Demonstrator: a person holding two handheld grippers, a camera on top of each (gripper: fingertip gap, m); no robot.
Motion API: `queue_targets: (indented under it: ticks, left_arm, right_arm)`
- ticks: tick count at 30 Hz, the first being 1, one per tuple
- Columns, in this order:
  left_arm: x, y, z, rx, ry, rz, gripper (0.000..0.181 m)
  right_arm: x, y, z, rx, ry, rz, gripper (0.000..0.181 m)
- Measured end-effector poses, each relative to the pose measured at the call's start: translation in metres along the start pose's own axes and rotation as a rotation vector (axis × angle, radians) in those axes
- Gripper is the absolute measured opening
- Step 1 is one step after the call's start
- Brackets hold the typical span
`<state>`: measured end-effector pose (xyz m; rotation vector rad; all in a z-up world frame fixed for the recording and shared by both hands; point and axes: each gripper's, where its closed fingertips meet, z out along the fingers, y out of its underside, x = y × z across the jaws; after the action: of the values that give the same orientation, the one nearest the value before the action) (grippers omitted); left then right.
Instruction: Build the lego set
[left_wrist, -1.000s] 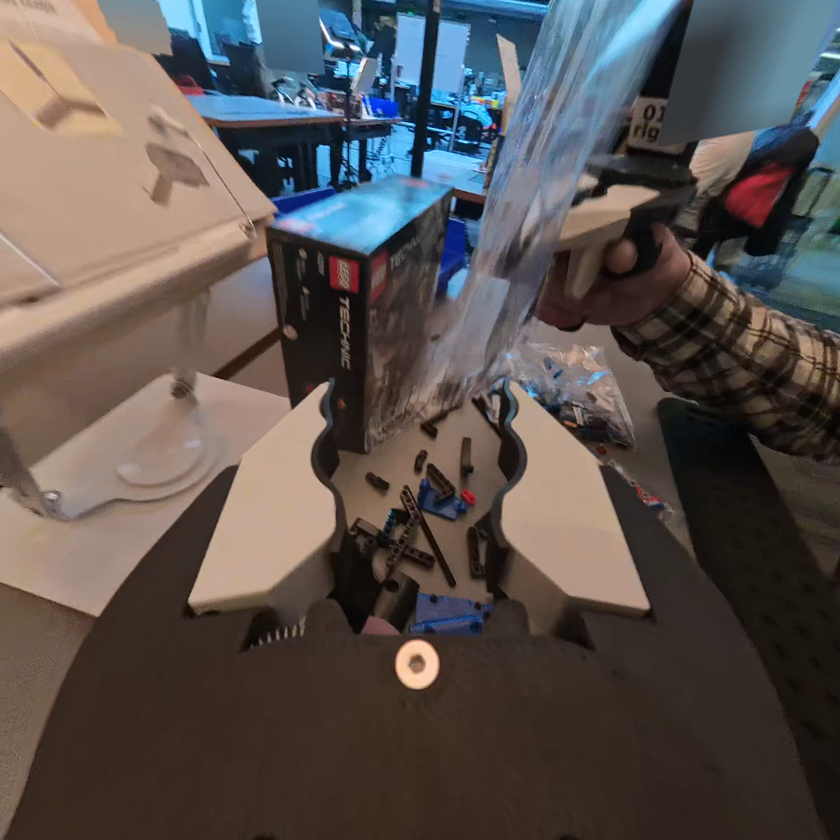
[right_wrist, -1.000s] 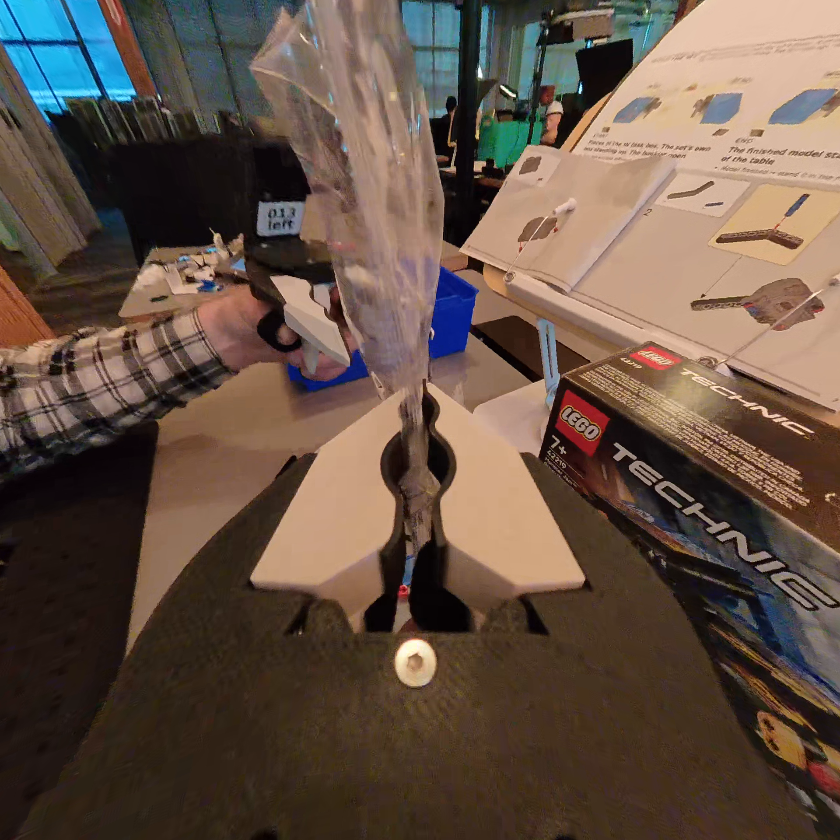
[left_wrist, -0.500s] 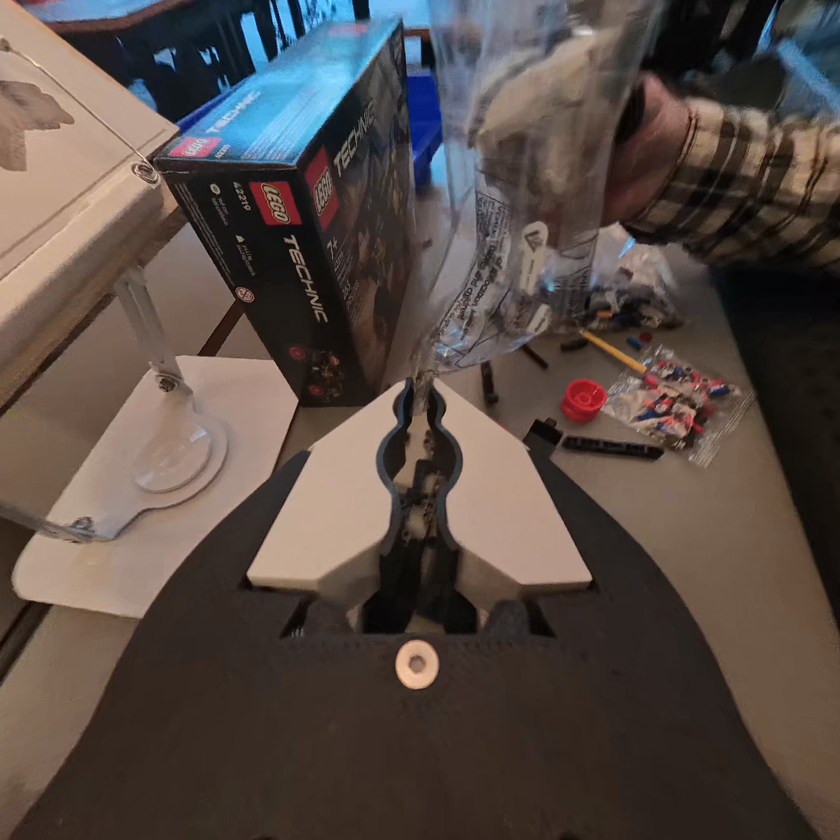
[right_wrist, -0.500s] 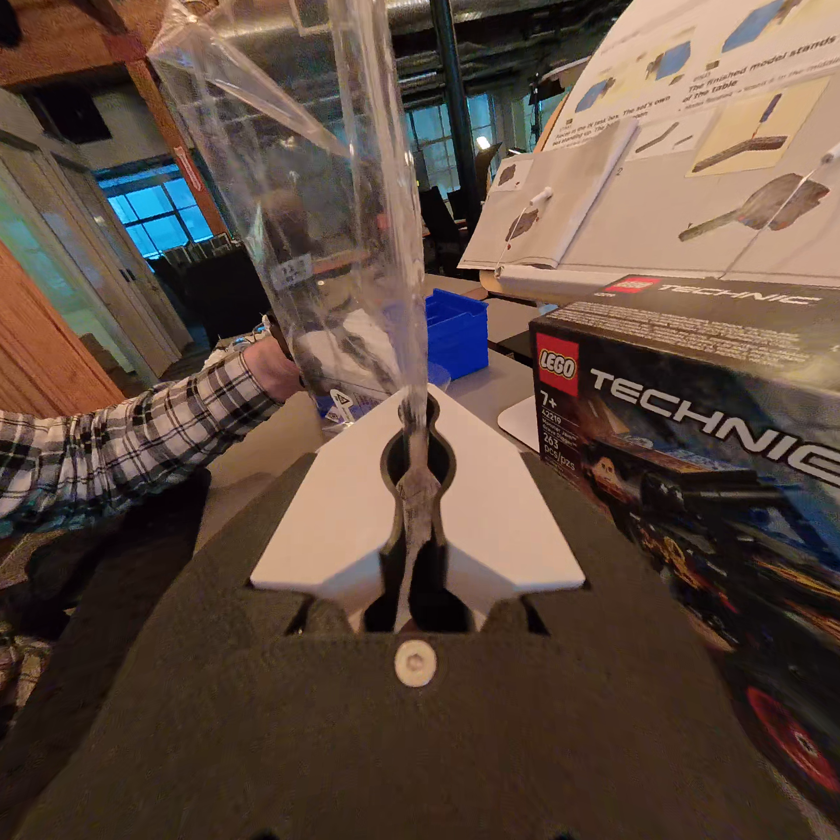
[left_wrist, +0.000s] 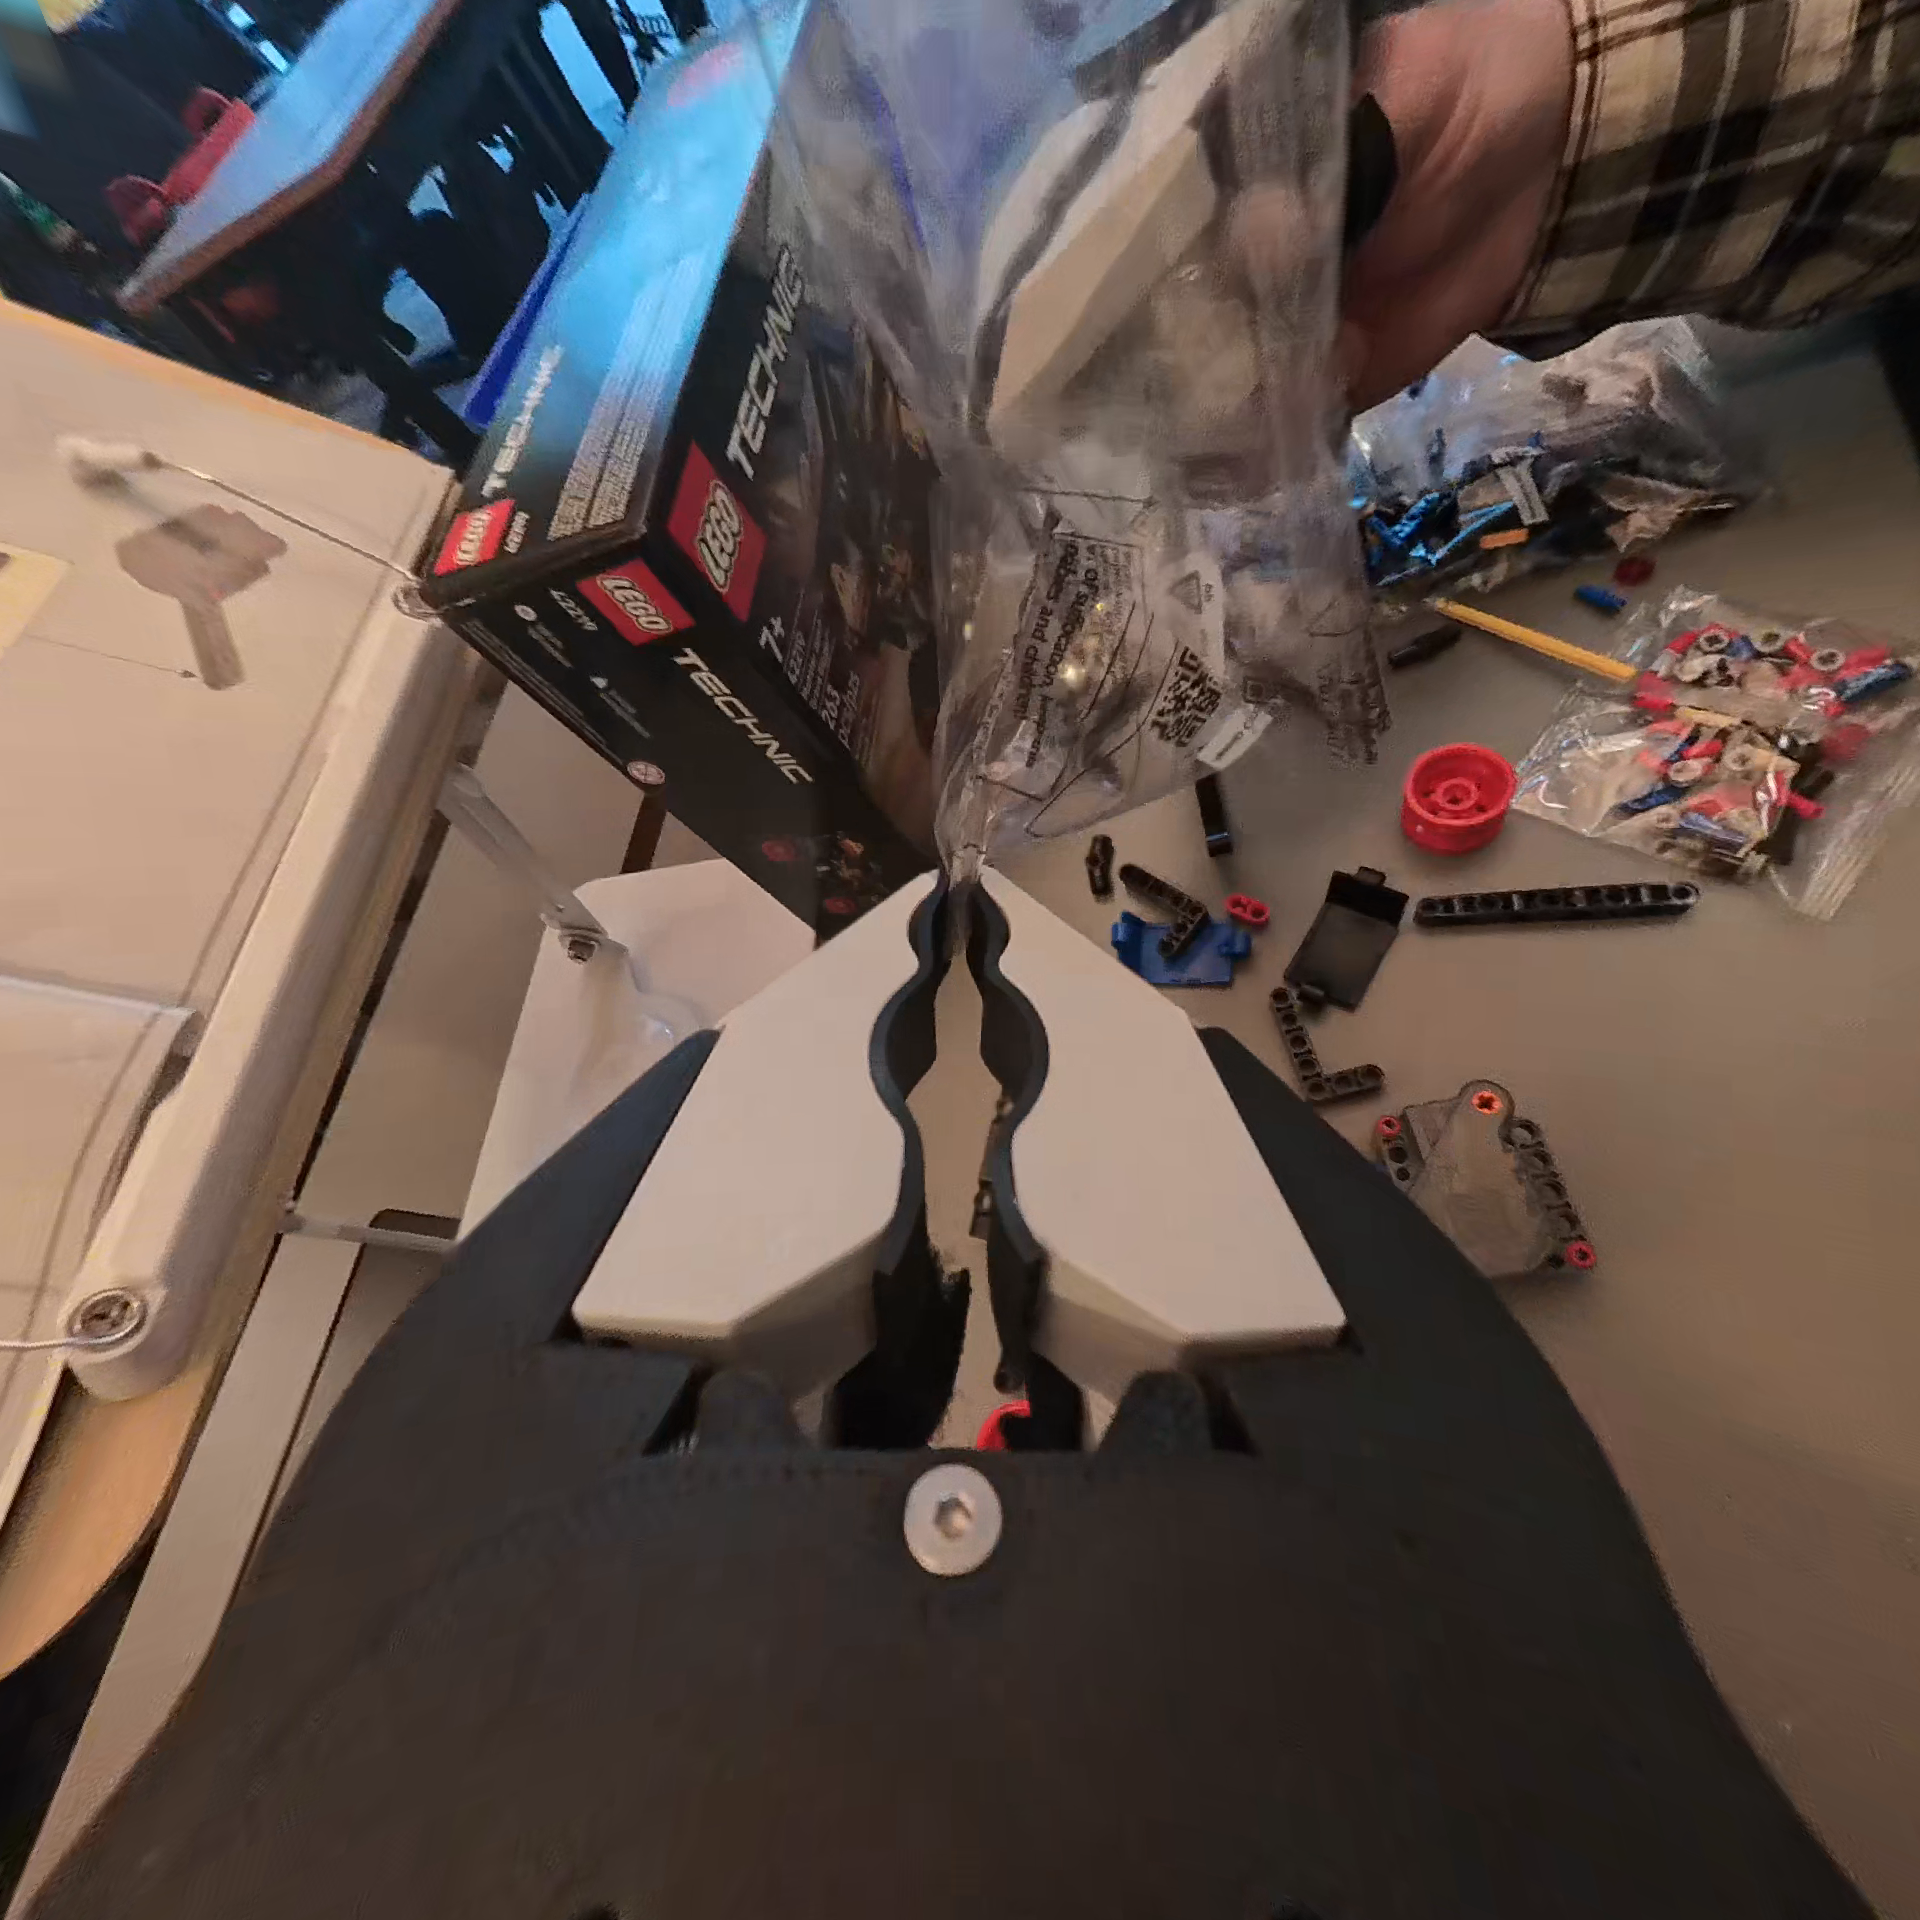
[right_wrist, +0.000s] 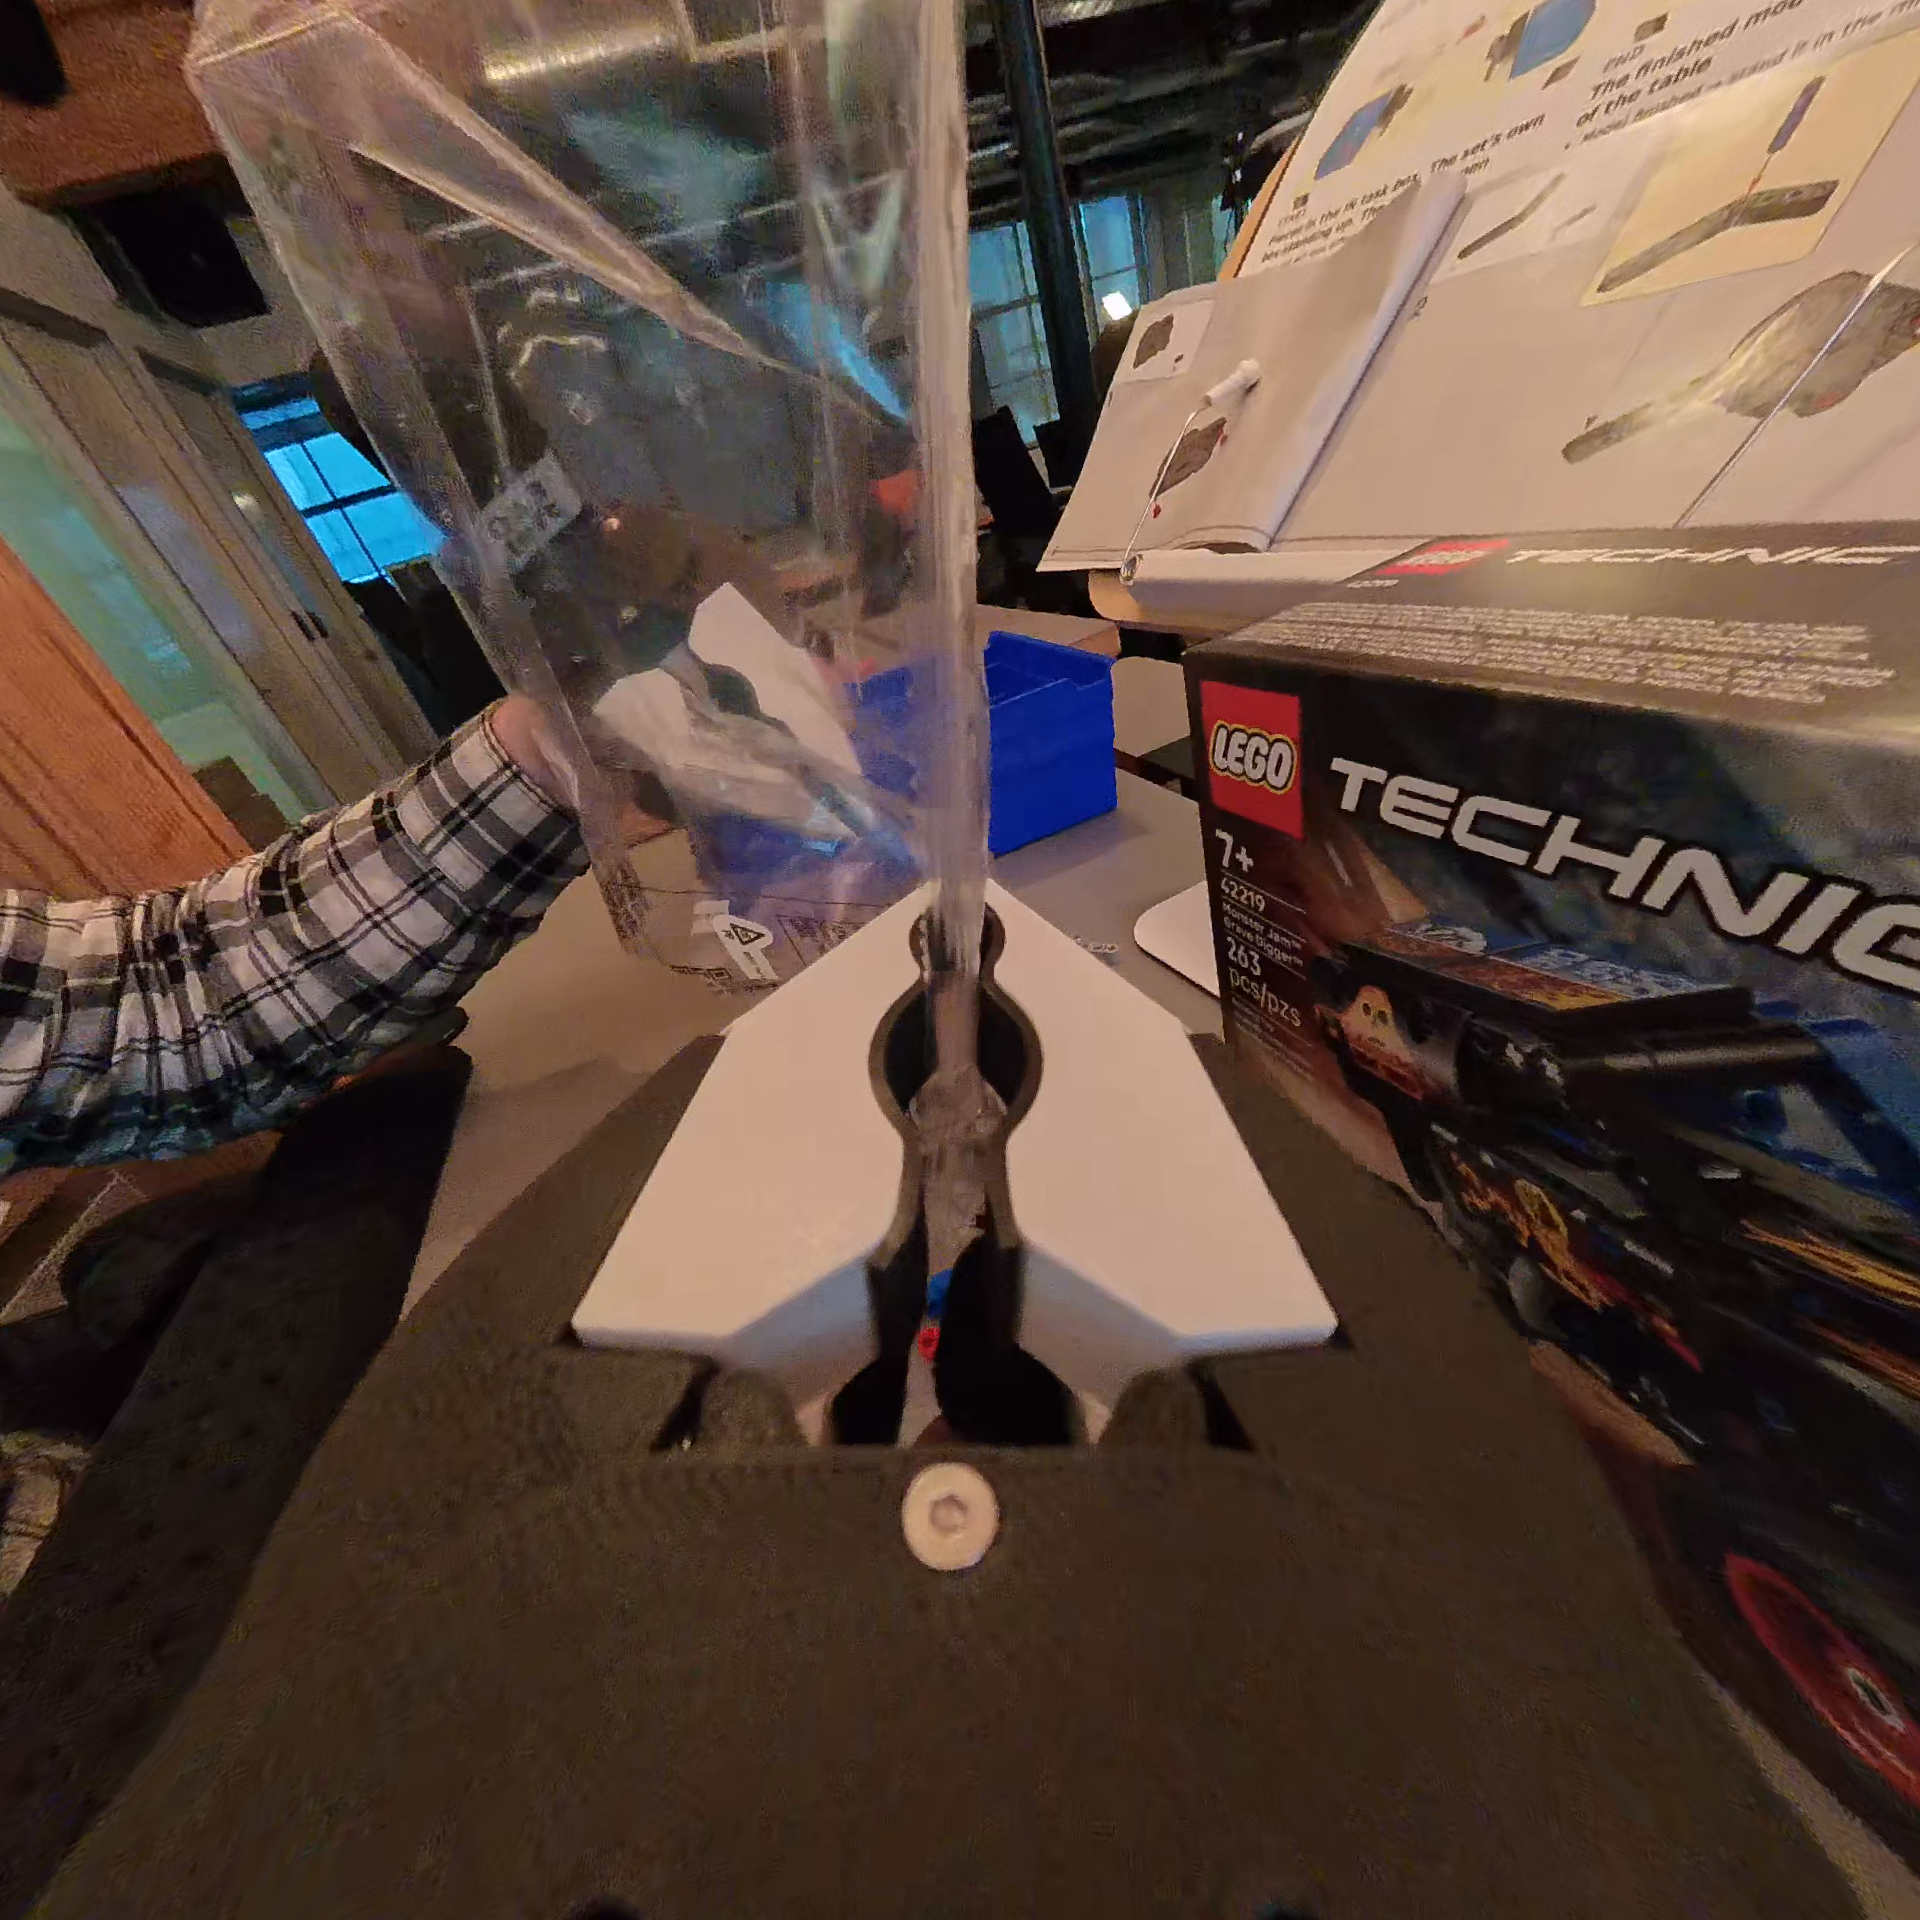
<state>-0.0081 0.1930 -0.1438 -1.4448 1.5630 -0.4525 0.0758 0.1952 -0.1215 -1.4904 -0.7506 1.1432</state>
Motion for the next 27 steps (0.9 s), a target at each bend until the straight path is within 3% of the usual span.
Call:
queue_targets:
  ticks: [3,7,10,15,16,18,21,23,27]
  left_arm:
    - [-0.003,0.006,0.001,-0.003,-0.022,0.010,0.000]
    - [-0.009,0.018,0.003,0.038,-0.055,-0.054,0.000]
    - [-0.007,0.021,0.010,0.058,-0.063,-0.055,0.000]
    - [-0.008,0.028,0.019,0.070,-0.064,-0.088,0.000]
    - [-0.008,0.030,0.020,0.064,-0.065,-0.091,0.000]
    - [-0.009,0.034,0.024,0.062,-0.060,-0.117,0.000]
    - [-0.006,0.034,0.029,0.096,-0.052,-0.128,0.000]
    - [-0.008,0.043,0.033,0.071,-0.072,-0.110,0.000]
    - [-0.010,0.042,0.031,0.147,-0.052,-0.208,0.000]
  right_arm:
    - [-0.006,-0.004,0.001,-0.012,-0.007,-0.063,0.000]
    - [-0.035,-0.032,0.003,0.002,-0.036,-0.232,0.000]
    - [-0.038,-0.023,0.019,-0.146,-0.026,-0.366,0.000]
    - [-0.057,-0.025,0.033,-0.253,-0.072,-0.474,0.000]
    - [-0.063,-0.032,0.034,-0.237,-0.091,-0.468,0.000]
    - [-0.053,-0.019,0.040,-0.355,-0.065,-0.489,0.000]
    - [-0.066,-0.035,0.045,-0.318,-0.100,-0.475,0.000]
    - [-0.056,-0.018,0.048,-0.425,-0.083,-0.501,0.000]
    - [-0.061,-0.043,0.039,-0.297,-0.117,-0.365,0.000]
